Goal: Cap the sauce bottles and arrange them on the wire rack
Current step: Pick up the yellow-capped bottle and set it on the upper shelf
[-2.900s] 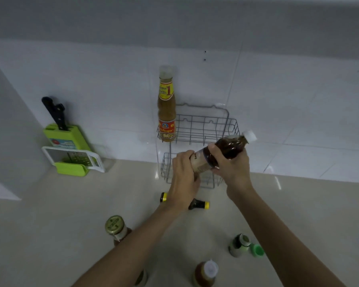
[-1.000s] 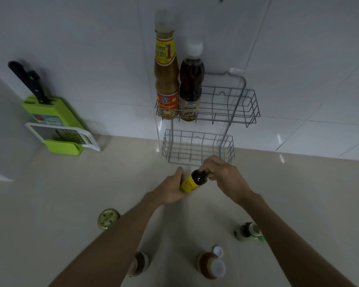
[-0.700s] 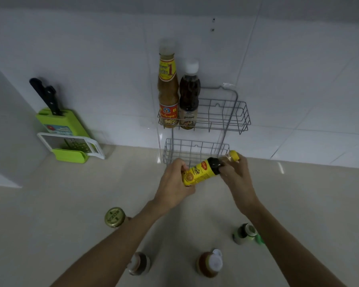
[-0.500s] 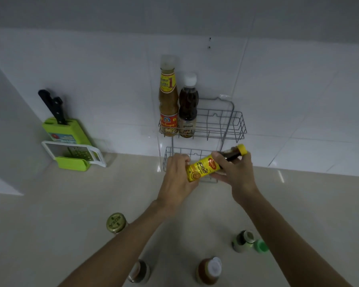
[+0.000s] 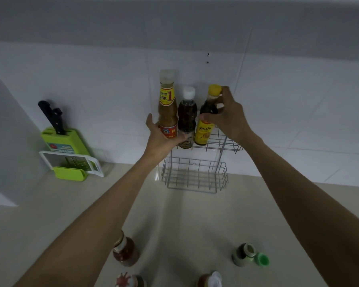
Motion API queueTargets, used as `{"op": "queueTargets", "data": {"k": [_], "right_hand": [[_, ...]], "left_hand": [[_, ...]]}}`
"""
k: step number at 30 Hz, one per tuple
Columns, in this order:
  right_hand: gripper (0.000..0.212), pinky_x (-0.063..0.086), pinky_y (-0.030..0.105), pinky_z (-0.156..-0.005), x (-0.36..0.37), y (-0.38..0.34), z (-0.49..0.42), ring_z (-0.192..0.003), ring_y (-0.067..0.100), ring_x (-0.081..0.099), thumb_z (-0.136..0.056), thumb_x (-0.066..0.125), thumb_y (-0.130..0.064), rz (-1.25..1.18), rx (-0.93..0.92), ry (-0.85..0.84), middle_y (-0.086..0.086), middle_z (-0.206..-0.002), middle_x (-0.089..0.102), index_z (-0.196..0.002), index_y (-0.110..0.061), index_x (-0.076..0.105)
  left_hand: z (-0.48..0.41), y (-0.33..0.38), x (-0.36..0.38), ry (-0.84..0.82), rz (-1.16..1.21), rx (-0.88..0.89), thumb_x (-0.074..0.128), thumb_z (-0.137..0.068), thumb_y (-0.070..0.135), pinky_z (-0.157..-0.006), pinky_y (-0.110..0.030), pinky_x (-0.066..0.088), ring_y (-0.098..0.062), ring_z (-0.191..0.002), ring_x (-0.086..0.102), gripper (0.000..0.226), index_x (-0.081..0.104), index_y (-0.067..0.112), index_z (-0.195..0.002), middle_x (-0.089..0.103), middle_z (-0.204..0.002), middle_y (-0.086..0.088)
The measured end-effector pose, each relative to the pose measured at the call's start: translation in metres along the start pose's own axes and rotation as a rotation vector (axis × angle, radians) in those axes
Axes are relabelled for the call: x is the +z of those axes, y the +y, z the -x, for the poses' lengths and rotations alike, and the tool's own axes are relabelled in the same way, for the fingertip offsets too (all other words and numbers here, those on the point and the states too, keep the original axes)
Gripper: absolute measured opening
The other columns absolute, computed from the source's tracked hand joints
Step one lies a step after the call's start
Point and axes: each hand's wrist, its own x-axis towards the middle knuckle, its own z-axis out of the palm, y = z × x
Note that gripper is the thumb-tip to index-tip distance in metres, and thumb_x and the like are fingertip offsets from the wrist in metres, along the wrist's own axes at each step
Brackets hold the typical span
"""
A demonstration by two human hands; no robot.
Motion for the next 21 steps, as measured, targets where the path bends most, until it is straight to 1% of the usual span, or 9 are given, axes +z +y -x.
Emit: {"op": "queueTargets", "data": {"k": [2, 5, 8, 11, 13, 14, 17, 19, 21], "right_hand": [[0.068, 0.047, 0.025, -0.074, 0.008, 0.006, -0.002, -0.090, 0.018, 0.060, -0.071, 0.083, -0.025, 0.032, 0.010, -0.044, -0.006, -0.103, 0.062, -0.126, -0.016, 0.043], [0.067, 0.047, 0.031, -0.080, 0.017, 0.019, 0.003, -0.091, 0.019, 0.064, -0.071, 0.083, -0.035, 0.063, 0.036, -0.020, -0.003, -0.112, 0.066, -0.125, -0.017, 0.046], [0.068, 0.044, 0.028, -0.081, 0.024, 0.026, 0.012, -0.102, 0.018, 0.063, -0.075, 0.079, -0.040, 0.116, 0.061, -0.044, 0.001, -0.124, 0.065, -0.129, -0.016, 0.045], [0.077, 0.045, 0.037, -0.100, 0.031, 0.027, 0.025, -0.125, 0.021, 0.051, -0.082, 0.074, -0.037, -0.028, 0.147, -0.082, 0.007, -0.140, 0.050, -0.141, -0.010, 0.032], [0.078, 0.037, 0.044, -0.111, 0.038, 0.029, 0.040, -0.135, 0.023, 0.040, -0.086, 0.070, -0.033, -0.063, 0.156, 0.072, 0.010, -0.146, 0.039, -0.144, -0.006, 0.026], [0.073, 0.036, 0.047, -0.112, 0.043, 0.029, 0.049, -0.135, 0.024, 0.039, -0.087, 0.067, -0.028, -0.060, 0.132, 0.183, 0.011, -0.146, 0.038, -0.144, -0.006, 0.027], [0.055, 0.044, 0.045, -0.104, 0.058, 0.017, 0.082, -0.122, 0.022, 0.049, -0.088, 0.058, -0.012, -0.094, 0.060, 0.383, 0.009, -0.134, 0.049, -0.138, -0.008, 0.036], [0.046, 0.049, 0.039, -0.097, 0.071, 0.005, 0.102, -0.113, 0.020, 0.054, -0.089, 0.056, -0.009, -0.094, 0.025, 0.301, 0.009, -0.126, 0.055, -0.132, -0.009, 0.041], [0.037, 0.052, 0.038, -0.093, 0.087, -0.004, 0.120, -0.110, 0.020, 0.056, -0.091, 0.055, -0.009, -0.042, -0.024, 0.145, 0.009, -0.122, 0.058, -0.127, -0.009, 0.049]], "left_hand": [[-0.001, -0.006, 0.003, -0.048, 0.007, 0.016, 0.084, -0.071, 0.009, -0.110, -0.039, 0.040, -0.018, -0.127, 0.049, 0.115, 0.001, 0.020, -0.149, 0.042, -0.140, -0.002], [-0.001, -0.010, 0.004, -0.048, -0.007, 0.027, 0.088, -0.059, 0.016, -0.106, -0.044, 0.046, -0.018, -0.123, 0.053, 0.113, 0.013, 0.027, -0.144, 0.044, -0.138, -0.004], [-0.001, -0.010, 0.002, -0.055, -0.026, 0.023, 0.087, -0.061, 0.013, -0.108, -0.046, 0.044, -0.021, -0.127, 0.050, 0.116, 0.010, 0.024, -0.146, 0.041, -0.142, -0.008], [0.004, -0.002, 0.000, -0.086, -0.031, -0.023, 0.086, -0.062, 0.019, -0.113, -0.045, 0.037, -0.023, -0.136, 0.042, 0.125, -0.001, 0.018, -0.151, 0.031, -0.152, -0.009], [0.013, 0.005, -0.007, -0.076, -0.047, -0.081, 0.082, -0.072, 0.024, -0.117, -0.035, 0.025, -0.023, -0.145, 0.028, 0.124, -0.011, 0.014, -0.153, 0.016, -0.161, -0.009], [0.019, 0.008, -0.014, -0.054, -0.093, -0.081, 0.078, -0.079, 0.026, -0.116, -0.031, 0.022, -0.022, -0.147, 0.022, 0.116, -0.009, 0.013, -0.154, 0.011, -0.162, -0.008], [0.051, 0.009, -0.048, 0.027, -0.291, 0.022, 0.068, -0.087, 0.035, -0.107, -0.020, 0.024, -0.016, -0.143, 0.029, 0.081, 0.025, 0.015, -0.152, 0.028, -0.158, -0.003], [0.077, -0.002, -0.075, 0.063, -0.325, 0.075, 0.066, -0.089, 0.033, -0.102, -0.015, 0.026, -0.010, -0.135, 0.040, 0.054, 0.049, 0.020, -0.139, 0.046, -0.146, 0.003], [0.105, -0.020, -0.098, 0.100, -0.311, 0.066, 0.066, -0.089, 0.029, -0.105, -0.016, 0.030, -0.005, -0.130, 0.046, 0.040, 0.060, 0.023, -0.127, 0.055, -0.138, 0.008]]}}
